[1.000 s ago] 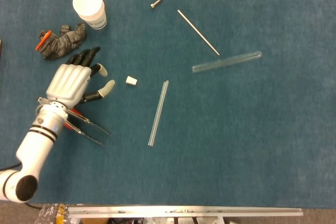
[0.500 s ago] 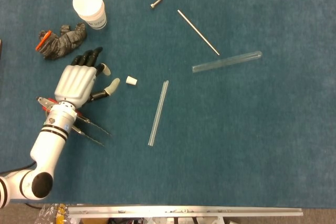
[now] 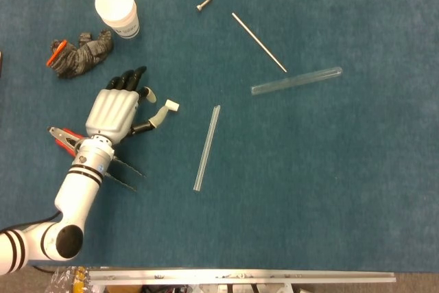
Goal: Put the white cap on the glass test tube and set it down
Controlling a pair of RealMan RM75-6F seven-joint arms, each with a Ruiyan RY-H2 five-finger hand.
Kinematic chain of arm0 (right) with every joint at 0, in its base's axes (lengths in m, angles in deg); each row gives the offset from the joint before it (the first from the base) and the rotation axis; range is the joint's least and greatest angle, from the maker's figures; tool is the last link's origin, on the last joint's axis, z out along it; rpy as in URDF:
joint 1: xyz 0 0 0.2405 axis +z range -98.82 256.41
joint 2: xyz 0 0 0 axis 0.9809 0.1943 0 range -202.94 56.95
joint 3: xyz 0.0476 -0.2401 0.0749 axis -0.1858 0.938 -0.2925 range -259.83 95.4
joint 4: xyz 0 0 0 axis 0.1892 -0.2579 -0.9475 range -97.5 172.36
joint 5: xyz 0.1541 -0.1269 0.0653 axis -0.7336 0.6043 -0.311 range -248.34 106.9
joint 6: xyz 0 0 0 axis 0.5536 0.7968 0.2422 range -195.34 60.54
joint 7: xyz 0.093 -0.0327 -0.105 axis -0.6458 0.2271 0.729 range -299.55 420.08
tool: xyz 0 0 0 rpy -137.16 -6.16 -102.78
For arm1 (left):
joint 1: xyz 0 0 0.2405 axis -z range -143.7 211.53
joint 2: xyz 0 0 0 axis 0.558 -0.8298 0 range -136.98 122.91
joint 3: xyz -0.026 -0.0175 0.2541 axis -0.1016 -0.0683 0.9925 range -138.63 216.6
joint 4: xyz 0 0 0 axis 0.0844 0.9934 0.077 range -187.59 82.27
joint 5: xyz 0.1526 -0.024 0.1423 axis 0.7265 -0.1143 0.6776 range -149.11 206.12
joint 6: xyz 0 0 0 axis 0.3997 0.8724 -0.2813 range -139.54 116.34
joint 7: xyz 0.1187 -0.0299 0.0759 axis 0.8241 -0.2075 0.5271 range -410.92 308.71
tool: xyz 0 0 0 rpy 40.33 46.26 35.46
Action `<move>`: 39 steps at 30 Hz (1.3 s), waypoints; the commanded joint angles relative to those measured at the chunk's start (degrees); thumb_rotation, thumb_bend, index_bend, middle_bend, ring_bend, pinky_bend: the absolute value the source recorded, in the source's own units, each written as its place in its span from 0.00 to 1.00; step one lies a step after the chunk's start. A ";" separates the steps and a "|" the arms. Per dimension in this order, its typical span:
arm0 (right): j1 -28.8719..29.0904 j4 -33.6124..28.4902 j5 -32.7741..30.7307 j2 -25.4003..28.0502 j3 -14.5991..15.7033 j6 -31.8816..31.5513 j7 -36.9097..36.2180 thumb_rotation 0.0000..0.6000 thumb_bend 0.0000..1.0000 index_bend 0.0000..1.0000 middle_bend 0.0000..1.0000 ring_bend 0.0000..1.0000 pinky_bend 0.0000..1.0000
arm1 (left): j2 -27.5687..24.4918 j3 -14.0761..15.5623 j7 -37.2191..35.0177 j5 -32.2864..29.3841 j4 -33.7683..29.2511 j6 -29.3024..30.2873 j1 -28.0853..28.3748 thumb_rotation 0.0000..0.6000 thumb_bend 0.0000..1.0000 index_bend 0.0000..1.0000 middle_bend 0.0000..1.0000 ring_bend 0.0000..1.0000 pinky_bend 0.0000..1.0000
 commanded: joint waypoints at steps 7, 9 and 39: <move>-0.44 0.49 0.18 0.20 0.06 -0.29 -0.94 1.00 0.30 0.26 0.20 0.04 0.22 | 0.94 -0.13 0.31 -0.51 -0.36 0.22 0.49 0.00 0.25 0.33 0.00 0.00 0.02; -0.52 0.56 0.20 0.27 0.05 -0.36 -1.04 1.00 0.30 0.26 0.20 0.04 0.22 | 1.14 -0.17 0.43 -0.66 -0.46 0.18 0.65 0.00 0.25 0.33 0.00 0.00 0.02; -2.04 2.18 0.90 1.01 0.22 -1.32 -4.81 1.00 0.30 0.26 0.20 0.04 0.22 | 1.86 -0.06 4.73 -2.72 -5.73 3.02 2.02 0.00 0.25 0.33 0.00 0.00 0.02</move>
